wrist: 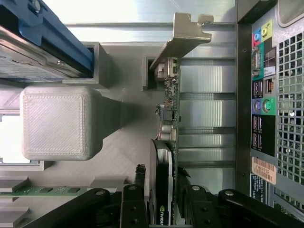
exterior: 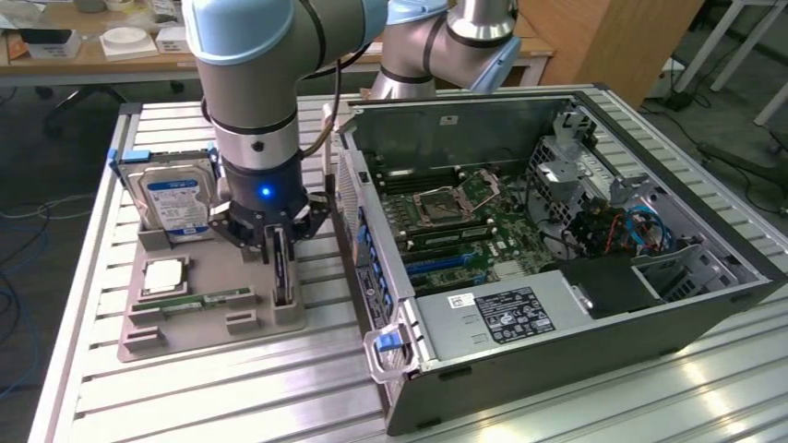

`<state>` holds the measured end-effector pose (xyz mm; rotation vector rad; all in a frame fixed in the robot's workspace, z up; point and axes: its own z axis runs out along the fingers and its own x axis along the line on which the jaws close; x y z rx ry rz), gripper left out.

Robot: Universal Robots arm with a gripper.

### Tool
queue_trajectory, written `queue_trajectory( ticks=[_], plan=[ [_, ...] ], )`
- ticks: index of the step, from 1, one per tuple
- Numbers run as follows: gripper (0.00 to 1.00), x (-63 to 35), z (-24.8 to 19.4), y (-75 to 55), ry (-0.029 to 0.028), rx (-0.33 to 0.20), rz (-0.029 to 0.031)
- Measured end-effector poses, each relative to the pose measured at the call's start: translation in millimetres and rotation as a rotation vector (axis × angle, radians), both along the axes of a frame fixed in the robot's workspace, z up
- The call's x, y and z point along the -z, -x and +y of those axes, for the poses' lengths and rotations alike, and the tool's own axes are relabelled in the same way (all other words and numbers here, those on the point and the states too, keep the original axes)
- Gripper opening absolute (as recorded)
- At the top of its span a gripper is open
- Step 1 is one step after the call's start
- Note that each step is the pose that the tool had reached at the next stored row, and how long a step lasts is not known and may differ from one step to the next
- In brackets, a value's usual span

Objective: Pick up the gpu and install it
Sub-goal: 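Pick up the gpu and move the gpu toward the slot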

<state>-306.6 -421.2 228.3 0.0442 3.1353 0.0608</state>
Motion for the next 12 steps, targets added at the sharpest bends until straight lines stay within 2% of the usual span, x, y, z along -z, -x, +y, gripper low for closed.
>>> queue_trajectory(
  ticks=[12],
  plan=[
    [0.36, 0.0, -0.3, -1.6, 0.0000, 0.000, 0.0000]
  ],
)
